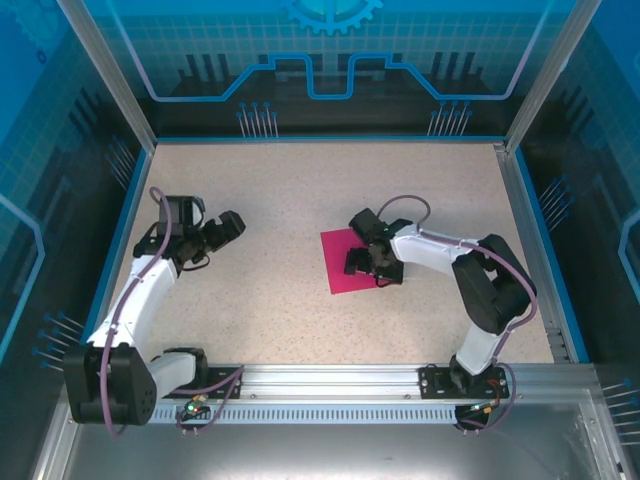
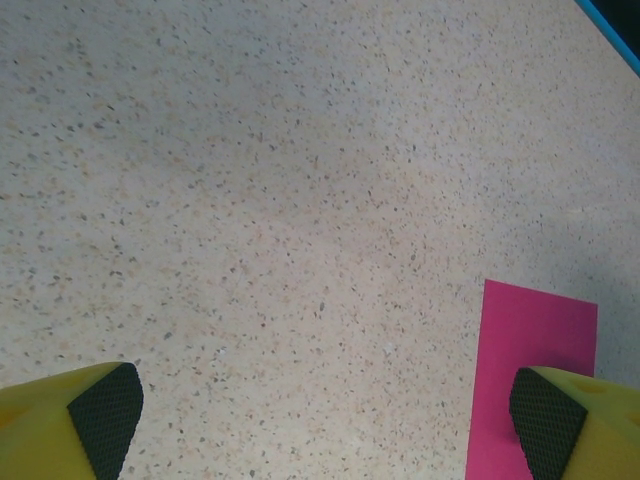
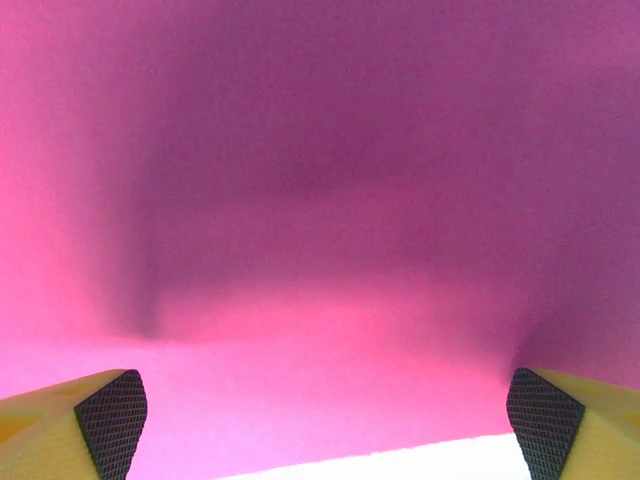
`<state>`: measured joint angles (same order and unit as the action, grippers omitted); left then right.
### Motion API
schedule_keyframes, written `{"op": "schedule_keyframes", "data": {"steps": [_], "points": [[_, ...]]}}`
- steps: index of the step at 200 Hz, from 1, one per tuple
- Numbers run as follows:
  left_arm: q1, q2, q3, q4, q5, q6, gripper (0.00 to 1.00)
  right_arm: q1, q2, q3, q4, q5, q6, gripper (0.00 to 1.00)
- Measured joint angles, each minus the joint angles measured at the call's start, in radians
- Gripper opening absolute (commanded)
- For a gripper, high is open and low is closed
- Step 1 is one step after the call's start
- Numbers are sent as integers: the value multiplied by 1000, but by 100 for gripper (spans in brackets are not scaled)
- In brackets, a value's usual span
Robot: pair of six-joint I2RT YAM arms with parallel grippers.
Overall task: Fold a paper plane with a square sheet of paper (pick it up from the middle)
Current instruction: Rotate the square sheet of paper at the center of the table, then fold the square sheet of paper in half at the center of the table.
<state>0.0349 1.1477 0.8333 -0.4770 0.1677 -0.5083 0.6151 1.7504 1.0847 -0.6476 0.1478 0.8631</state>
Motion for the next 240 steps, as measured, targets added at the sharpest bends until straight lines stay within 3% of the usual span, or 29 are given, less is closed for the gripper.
{"op": "schedule_keyframes", "data": {"steps": [27,77,110,240], "points": [[-29,15,-2,9,9,-27,98,1,30,161,-93,52,-99,98],[-91,97,-18,37,30,-71,98,-4,186,357,-138,35,-274,95],[-129,121,-18,42,32,-93,98,-17,257,384,-170,21,-324,89],[-150,164,-15,52,20,-97,98,-35,326,402,-201,-15,-356,82]]}}
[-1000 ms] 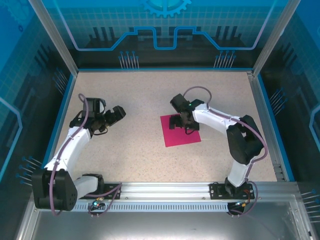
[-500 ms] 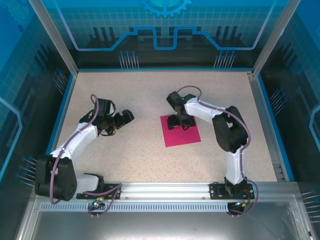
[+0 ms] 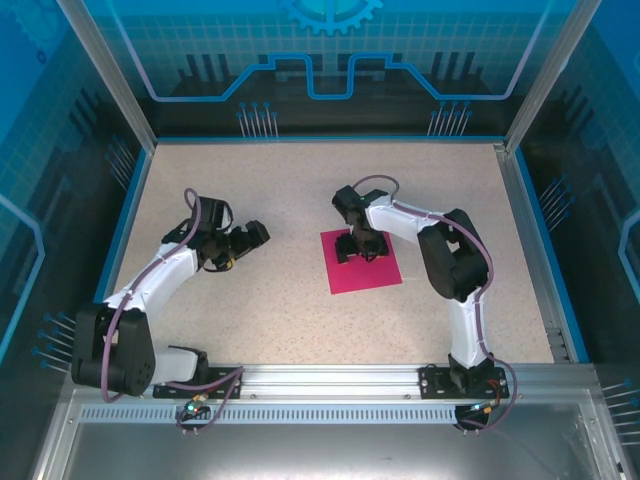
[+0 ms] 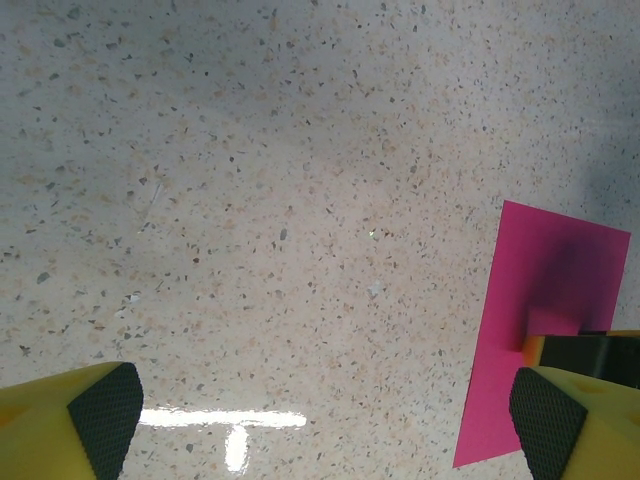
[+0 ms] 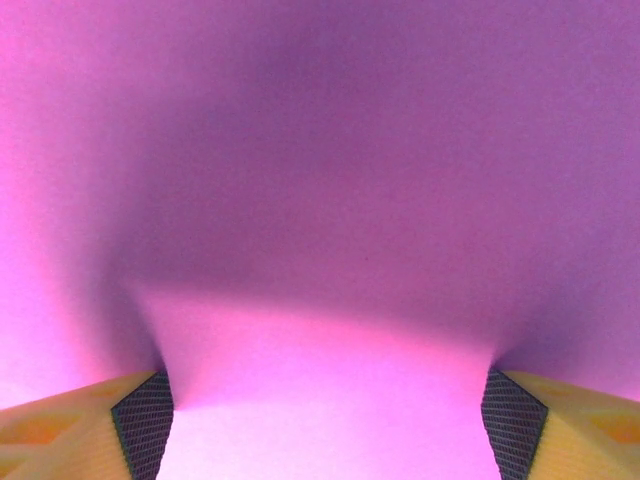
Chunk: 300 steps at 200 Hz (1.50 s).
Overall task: Fold a paper plane with a square sheet of paper (pick it up from the middle)
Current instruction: Fold the square sheet of paper in half at the center of the table.
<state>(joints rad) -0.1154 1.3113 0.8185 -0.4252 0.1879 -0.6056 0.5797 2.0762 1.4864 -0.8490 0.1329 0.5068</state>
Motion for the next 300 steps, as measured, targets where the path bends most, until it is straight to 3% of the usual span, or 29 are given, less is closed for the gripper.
{"op": "schedule_keyframes", "data": {"steps": [133,153,187,198,211,272,300], "points": [[-4,6,5,-9,-11,1,99,-1,5,2,2,-6,1,76],[-4,6,5,-12,-11,1,99,-1,5,2,3,-9,5,67],[-6,6,5,-12,-11,1,99,-12,-16,-23,38,-42,18,37],[-11,6,5,-12,-11,0,98,-16,-35,-48,70,-77,18,28],[-19,6,5,-11,-11,-1,97,-16,-56,-79,115,-125,27,24],[-87,-8,-72,117,44,-83,84,-18,-286,-251,433,-429,111,25],[-132,-18,-99,196,58,-123,79,-21,-320,-286,601,-578,166,27]]}}
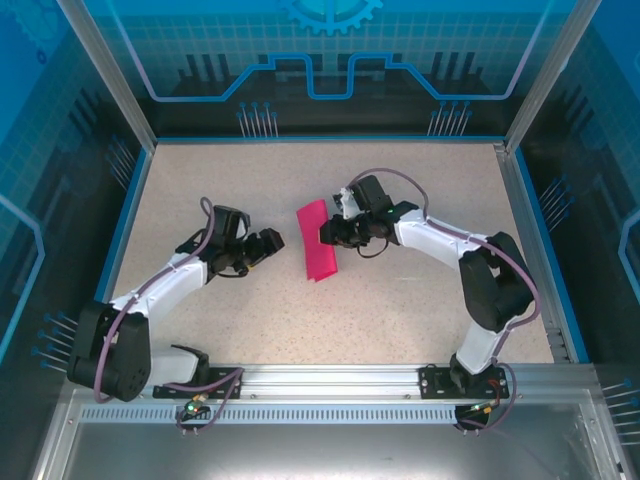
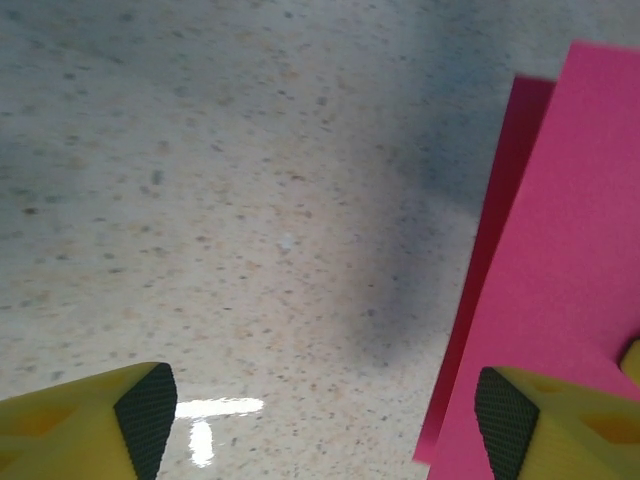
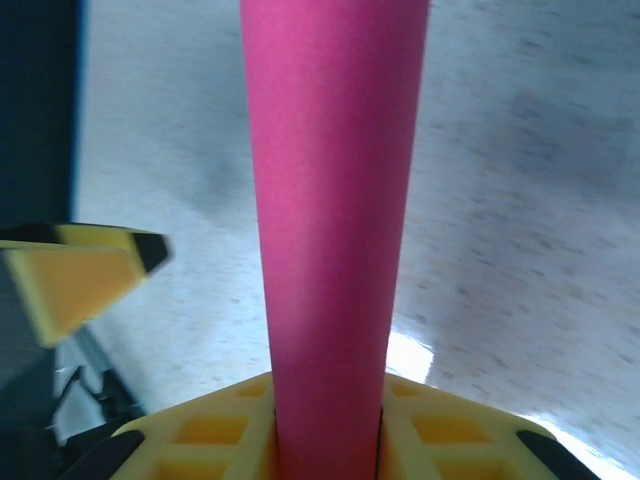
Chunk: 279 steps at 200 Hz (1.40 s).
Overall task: Fold a paper plane with a square sheet of paper (pick it up from the middle)
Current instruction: Fold the square sheet of paper in half at the center of the table, then hold the square sheet of paper at the center of the table.
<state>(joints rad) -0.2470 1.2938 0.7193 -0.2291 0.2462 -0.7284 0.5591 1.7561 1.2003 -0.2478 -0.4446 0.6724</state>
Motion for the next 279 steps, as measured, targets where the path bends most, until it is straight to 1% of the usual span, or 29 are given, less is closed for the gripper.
{"op": "schedule_keyframes", "data": {"steps": [26,55,66,98,120,139,165,211,257,279], "points": [[-35,0,-3,71,6,-31,73,-10,32,-26,80,-72,39,27],[-69,17,-3,132,7,-57,67,-32,105,-58,126,-95,60,28],[-86,37,-3,153,8,-63,63,-38,129,-71,127,-94,61,28],[-145,127,-2,202,16,-95,46,-43,156,-76,106,-79,44,29],[-172,193,6,243,40,-121,29,-43,156,-77,98,-68,34,29],[-183,256,33,274,52,-143,21,-46,156,-77,89,-56,26,29],[-192,322,77,290,65,-150,18,-51,162,-77,75,-39,19,29],[-204,396,122,288,76,-143,12,-51,179,-77,52,-26,10,29],[-209,465,143,275,77,-136,9,-51,180,-77,37,-22,7,29],[-209,488,162,229,74,-134,9,-51,181,-77,33,-16,8,29]]}}
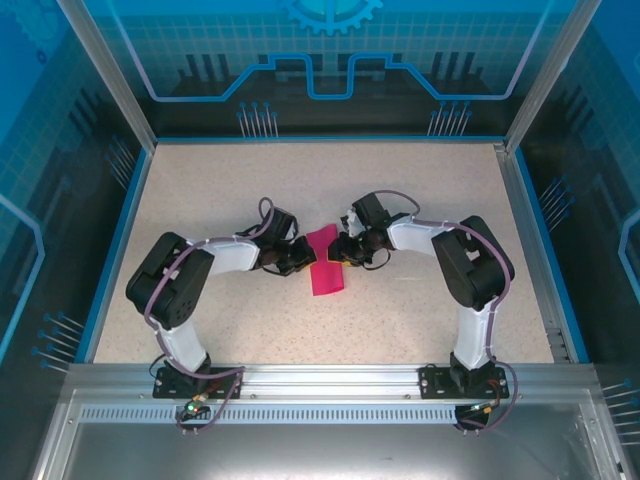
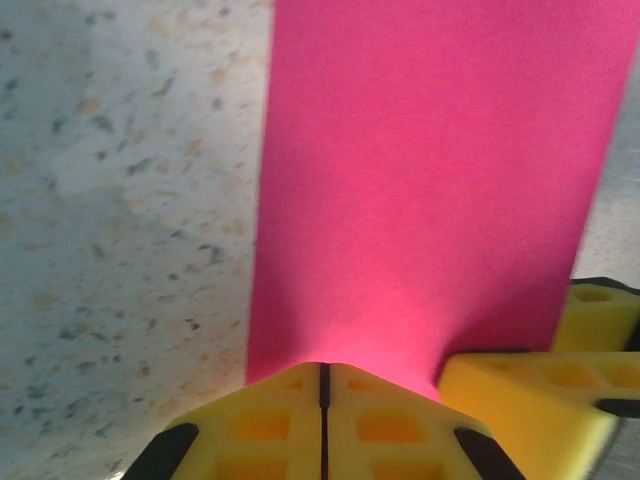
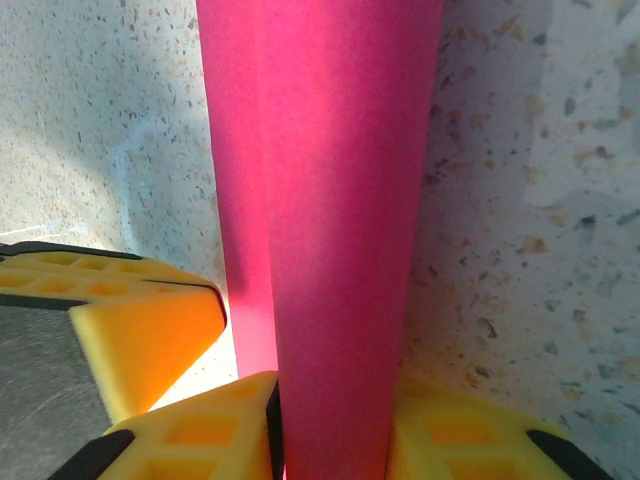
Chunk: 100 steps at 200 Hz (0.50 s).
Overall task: Fold a paper plane with a square sheet of paper (pick it up from the middle)
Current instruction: Hold the square sheet of paper at the center of the table.
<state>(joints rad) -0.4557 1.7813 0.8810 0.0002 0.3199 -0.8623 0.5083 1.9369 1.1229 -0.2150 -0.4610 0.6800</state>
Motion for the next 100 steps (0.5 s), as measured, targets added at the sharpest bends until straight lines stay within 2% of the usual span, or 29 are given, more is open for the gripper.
{"op": "schedule_keyframes", "data": {"steps": [100], "points": [[-1,43,82,-150,-20,5,9,1,6,50,-72,13,1,30]]}}
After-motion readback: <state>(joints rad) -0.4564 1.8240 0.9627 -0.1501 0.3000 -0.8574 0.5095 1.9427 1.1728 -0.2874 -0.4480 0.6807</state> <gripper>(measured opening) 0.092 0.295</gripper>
